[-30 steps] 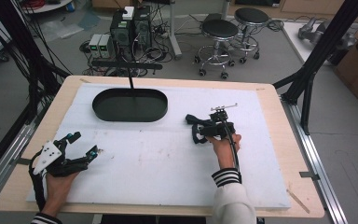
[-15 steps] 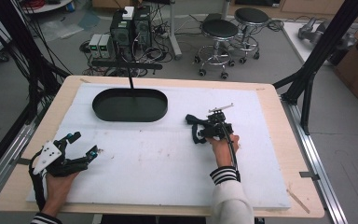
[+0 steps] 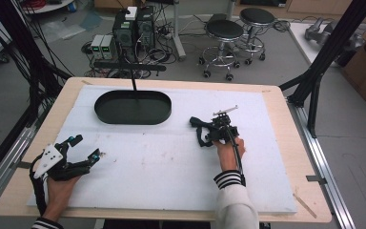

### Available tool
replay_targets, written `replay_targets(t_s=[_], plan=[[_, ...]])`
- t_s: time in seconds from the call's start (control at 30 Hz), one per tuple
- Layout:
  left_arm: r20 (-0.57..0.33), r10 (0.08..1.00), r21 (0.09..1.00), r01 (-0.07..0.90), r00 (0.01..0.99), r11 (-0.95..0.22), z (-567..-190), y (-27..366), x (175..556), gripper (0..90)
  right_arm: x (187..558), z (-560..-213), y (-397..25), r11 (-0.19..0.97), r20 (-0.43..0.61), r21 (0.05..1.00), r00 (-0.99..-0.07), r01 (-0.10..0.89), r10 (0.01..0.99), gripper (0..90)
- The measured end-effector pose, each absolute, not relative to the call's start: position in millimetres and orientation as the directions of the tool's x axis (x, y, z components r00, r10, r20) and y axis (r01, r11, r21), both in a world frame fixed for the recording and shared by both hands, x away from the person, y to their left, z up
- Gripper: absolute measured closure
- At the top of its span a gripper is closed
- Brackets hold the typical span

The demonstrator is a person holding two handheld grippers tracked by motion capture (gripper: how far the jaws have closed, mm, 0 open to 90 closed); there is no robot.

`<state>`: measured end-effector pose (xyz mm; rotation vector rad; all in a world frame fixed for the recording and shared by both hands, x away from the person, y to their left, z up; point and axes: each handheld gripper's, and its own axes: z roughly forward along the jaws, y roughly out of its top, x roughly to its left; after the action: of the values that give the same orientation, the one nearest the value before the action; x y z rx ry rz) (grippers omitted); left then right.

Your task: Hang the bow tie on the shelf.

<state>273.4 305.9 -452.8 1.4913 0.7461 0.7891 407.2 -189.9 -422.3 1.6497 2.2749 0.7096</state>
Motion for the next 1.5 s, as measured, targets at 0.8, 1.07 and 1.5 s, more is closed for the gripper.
replay_targets(t_s=[0.8, 1.07, 1.5], plan=[[0.05, 0.826, 0.998, 0.003, 0.561, -0.063, -453, 306, 273, 16.4, 407, -420, -194, 0.247, 0.099, 0.506, -0.34, 0.826, 0.935, 87.8], [0.051, 0.826, 0.998, 0.004, 0.561, -0.064, -453, 306, 273, 16.4, 404, -413, -195, 0.225, 0.12, 0.57, -0.351, 0.79, 0.929, 87.8], [0.052, 0.826, 0.998, 0.001, 0.562, -0.064, -453, 306, 273, 16.4, 392, -395, -184, 0.25, 0.084, 0.734, -0.449, 0.632, 0.89, 87.7]])
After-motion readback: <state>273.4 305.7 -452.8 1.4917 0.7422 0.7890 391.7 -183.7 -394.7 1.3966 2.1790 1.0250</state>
